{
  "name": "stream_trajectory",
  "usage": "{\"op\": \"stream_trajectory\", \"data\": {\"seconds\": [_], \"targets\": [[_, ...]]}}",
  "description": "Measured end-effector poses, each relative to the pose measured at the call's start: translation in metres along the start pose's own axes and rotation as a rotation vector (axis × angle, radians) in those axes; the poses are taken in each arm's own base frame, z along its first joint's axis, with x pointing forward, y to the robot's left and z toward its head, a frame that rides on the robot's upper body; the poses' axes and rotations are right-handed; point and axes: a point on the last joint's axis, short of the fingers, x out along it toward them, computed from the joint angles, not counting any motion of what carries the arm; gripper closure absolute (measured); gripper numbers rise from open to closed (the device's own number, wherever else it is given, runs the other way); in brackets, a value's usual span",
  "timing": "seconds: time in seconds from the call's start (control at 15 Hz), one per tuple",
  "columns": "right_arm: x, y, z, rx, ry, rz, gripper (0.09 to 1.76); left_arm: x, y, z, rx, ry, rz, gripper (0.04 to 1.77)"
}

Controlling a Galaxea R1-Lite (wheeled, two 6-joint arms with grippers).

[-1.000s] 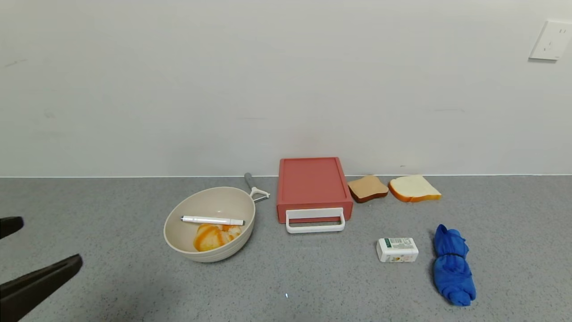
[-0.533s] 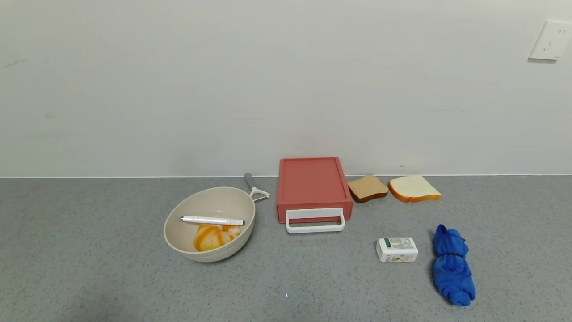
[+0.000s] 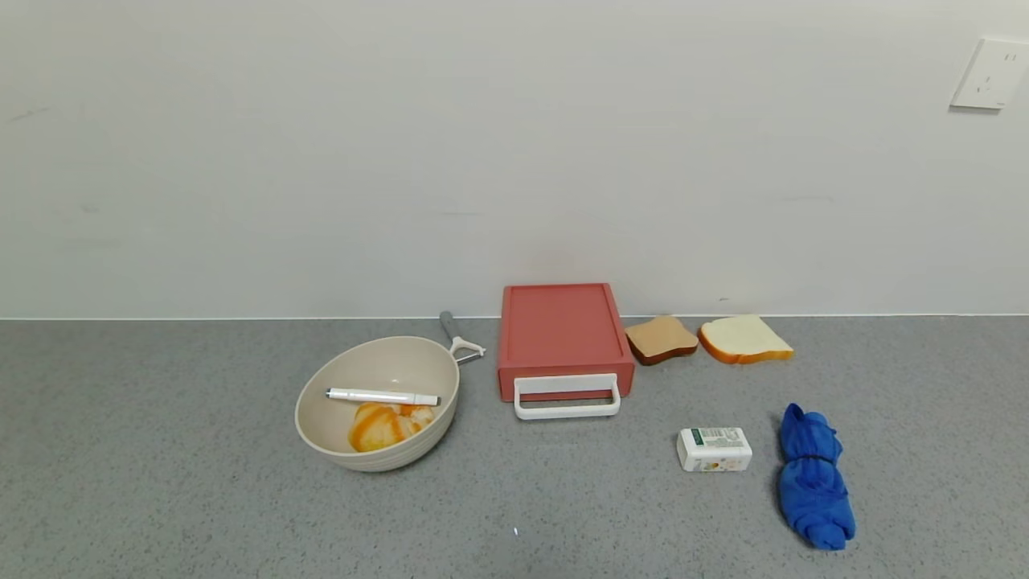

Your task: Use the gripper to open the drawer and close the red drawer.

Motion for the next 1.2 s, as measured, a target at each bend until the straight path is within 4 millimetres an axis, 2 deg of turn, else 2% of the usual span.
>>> {"op": "stream_trajectory", "data": {"seconds": [0.4, 0.6, 0.73, 0.87, 1.2], "targets": [[0.000, 0.000, 0.000, 0.000, 0.000, 0.000, 0.14, -0.011, -0.001, 0.006, 0.031, -0.047, 0.097, 0.11], [0.000, 0.000, 0.000, 0.000, 0.000, -0.001, 0.14, -0.019, -0.002, -0.002, 0.038, -0.066, 0.084, 0.10], [0.000, 0.000, 0.000, 0.000, 0.000, -0.001, 0.14, -0.025, -0.005, -0.019, 0.034, -0.083, 0.006, 0.10], [0.000, 0.000, 0.000, 0.000, 0.000, 0.000, 0.14, -0.026, -0.010, -0.044, 0.035, -0.079, -0.057, 0.10], [0.000, 0.000, 0.000, 0.000, 0.000, -0.001, 0.14, 0.002, -0.020, -0.099, 0.003, -0.168, -0.102, 0.10]]}}
